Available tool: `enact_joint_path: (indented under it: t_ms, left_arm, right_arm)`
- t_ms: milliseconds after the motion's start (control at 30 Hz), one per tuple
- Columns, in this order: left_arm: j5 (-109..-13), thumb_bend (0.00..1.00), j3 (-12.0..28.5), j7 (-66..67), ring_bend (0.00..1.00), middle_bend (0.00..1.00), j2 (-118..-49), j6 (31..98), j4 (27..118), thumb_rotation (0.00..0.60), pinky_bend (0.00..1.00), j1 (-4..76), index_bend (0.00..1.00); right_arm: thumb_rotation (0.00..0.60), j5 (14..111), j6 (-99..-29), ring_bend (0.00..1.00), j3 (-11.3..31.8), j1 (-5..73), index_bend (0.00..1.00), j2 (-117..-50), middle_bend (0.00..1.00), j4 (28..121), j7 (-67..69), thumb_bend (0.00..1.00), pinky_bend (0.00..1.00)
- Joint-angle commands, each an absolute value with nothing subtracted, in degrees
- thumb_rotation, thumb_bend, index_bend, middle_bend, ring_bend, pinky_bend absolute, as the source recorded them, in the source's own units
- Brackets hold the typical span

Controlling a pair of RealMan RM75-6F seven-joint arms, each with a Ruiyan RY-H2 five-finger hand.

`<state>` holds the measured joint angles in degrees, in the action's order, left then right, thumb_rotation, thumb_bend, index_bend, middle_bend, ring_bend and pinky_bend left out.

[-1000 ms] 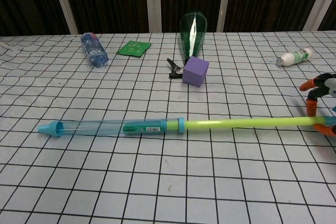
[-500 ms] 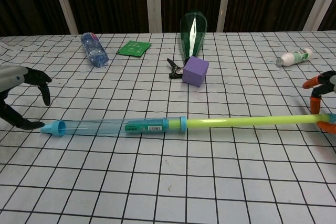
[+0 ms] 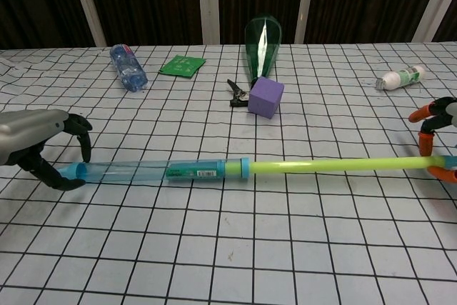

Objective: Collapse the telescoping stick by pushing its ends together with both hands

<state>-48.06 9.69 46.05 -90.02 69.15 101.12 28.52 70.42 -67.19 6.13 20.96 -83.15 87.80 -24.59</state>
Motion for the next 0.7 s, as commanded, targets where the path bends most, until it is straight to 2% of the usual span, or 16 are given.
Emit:
enact_joint_path:
  t_ms: [33,333,500,700]
  left_arm:
    - [-47.63,0.37,9.60,46.10,0.00,0.09,-90.60,69.36,100.68,0.600,0.00,28.91,0.45]
    - [-46.38,0.41,9.46,46.25,0.00,0.10,-91.94,69.59,99.16,0.600,0.00,30.08,0.47]
    - [-46.45,0.47,9.37,45.63,0.00,0.12,-92.06,69.91,98.76,0.600,0.00,30.37,0.55]
    - [-47.59,0.48,9.19,44.09,0.00,0.13,-91.94,70.39,98.69,0.600,0.00,30.43,0.58]
  right_arm:
    - [0.600,70.34,-67.20,0.00,6.07,20.94,0.61,-83.13,0.18,87.83,-24.55,0.43,0.00]
    - [0.600,70.11,-67.20,0.00,6.00,21.03,0.61,-83.11,0.19,87.74,-24.56,0.44,0.00]
    - [0.600,70.13,-67.20,0.00,5.78,21.09,0.61,-83.23,0.19,87.50,-24.76,0.44,0.00]
    - [0.600,70.38,-67.44,0.00,5.53,21.07,0.61,-83.47,0.19,87.36,-24.89,0.44,0.00]
